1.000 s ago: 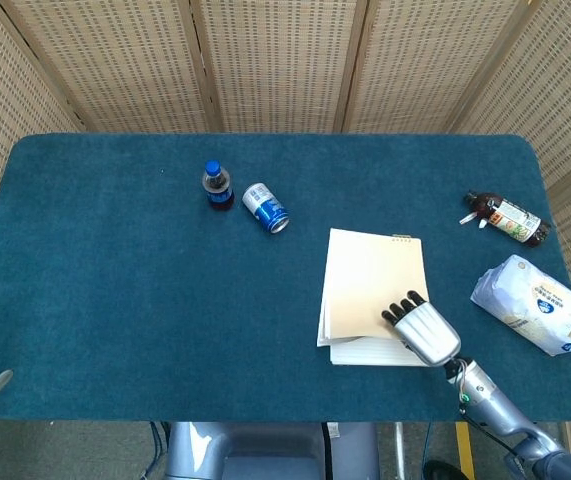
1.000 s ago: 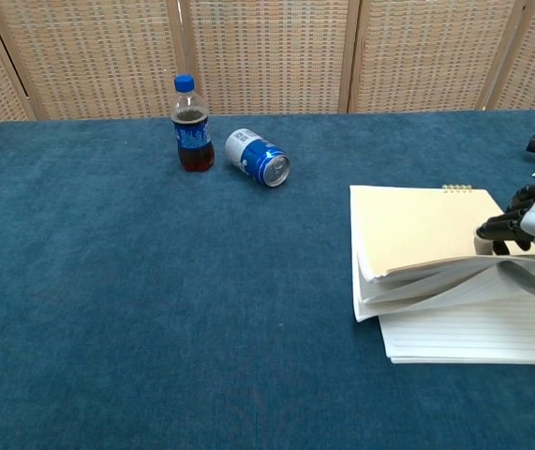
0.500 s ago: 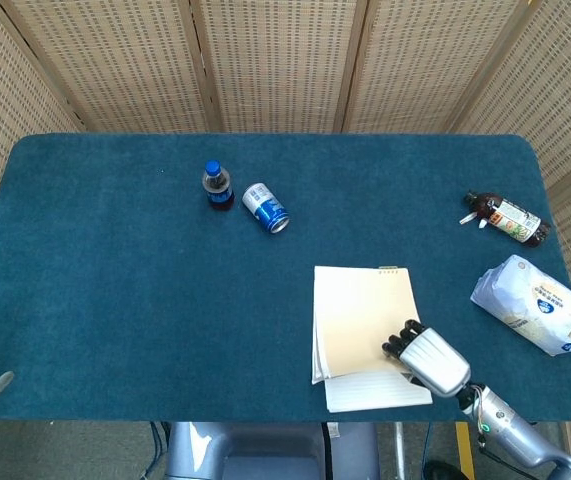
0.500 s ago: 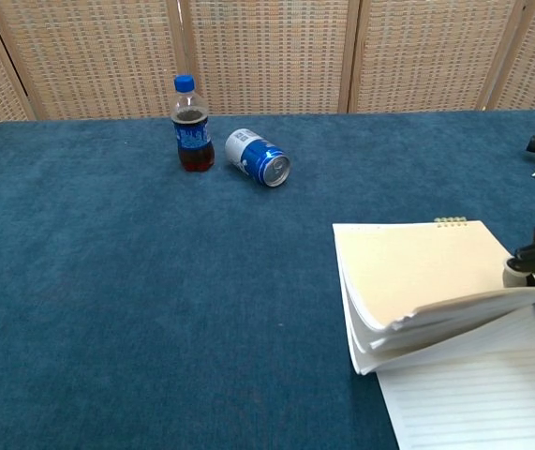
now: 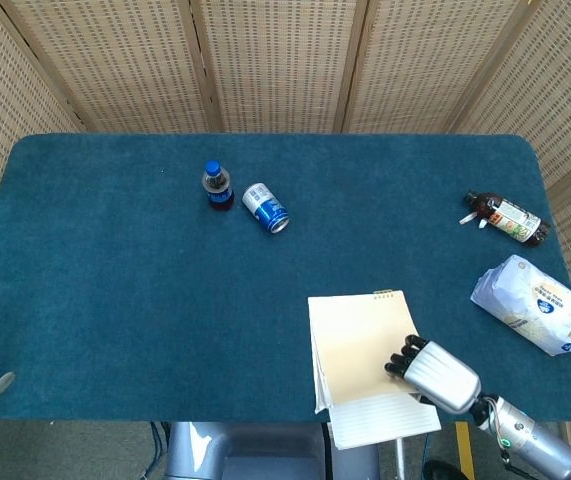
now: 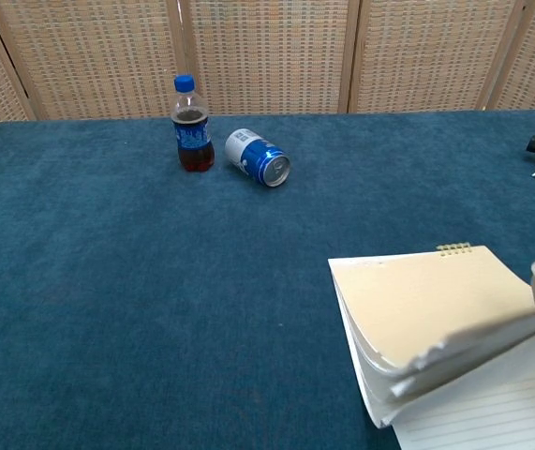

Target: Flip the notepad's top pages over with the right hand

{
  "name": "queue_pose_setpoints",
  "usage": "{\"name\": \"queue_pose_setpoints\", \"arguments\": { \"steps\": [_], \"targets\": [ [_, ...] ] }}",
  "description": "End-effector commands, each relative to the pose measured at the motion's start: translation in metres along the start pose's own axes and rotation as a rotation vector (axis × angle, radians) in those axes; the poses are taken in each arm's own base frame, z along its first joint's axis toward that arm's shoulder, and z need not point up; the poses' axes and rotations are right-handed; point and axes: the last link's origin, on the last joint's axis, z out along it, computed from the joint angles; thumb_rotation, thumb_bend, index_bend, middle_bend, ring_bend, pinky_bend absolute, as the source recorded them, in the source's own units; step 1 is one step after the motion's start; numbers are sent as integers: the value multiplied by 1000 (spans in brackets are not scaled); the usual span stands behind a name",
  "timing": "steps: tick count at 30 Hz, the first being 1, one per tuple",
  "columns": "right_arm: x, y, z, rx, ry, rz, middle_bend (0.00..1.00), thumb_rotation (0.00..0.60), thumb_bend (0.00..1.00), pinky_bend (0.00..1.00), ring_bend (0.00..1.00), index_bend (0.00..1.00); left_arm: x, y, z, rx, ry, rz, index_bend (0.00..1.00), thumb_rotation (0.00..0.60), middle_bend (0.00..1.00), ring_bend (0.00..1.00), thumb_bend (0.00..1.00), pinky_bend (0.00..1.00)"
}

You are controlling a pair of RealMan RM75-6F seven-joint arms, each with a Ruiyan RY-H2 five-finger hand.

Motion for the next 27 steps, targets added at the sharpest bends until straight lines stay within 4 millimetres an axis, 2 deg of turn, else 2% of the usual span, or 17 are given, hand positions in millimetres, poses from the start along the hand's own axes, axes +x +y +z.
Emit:
{"name": "queue_pose_setpoints", "arguments": {
  "steps": [1,7,12,15,19,23,27],
  "targets": [
    [30,13,23,-92,6,105,679,600,712,375,563,660,0,0,1,1,-3,-1,0,600,0,0,0,0],
    [57,27,49,-199,-6,117,679,600,713,375,563,660,0,-1,3,8,-15,-9,0,600,0,0,0,0],
    [76,53,86,-347,-102,169,679,600,711,375,563,661,-1,-3,8,20,-24,-9,0,600,0,0,0,0],
    [78,74,109,-450,-207,186,679,600,710,375,561,662,-2,-4,12,34,-34,-11,0,600,0,0,0,0],
    [74,114,147,-613,-222,225,680,600,712,375,545,663,-5,-6,23,58,-64,-6,0,600,0,0,0,0],
    [68,129,163,-688,-224,216,683,600,714,375,537,666,-8,-6,30,78,-82,1,0,600,0,0,0,0],
    [64,153,177,-776,-187,188,683,600,713,375,533,666,-12,-8,39,105,-104,7,0,600,0,0,0,0]
  ]
}}
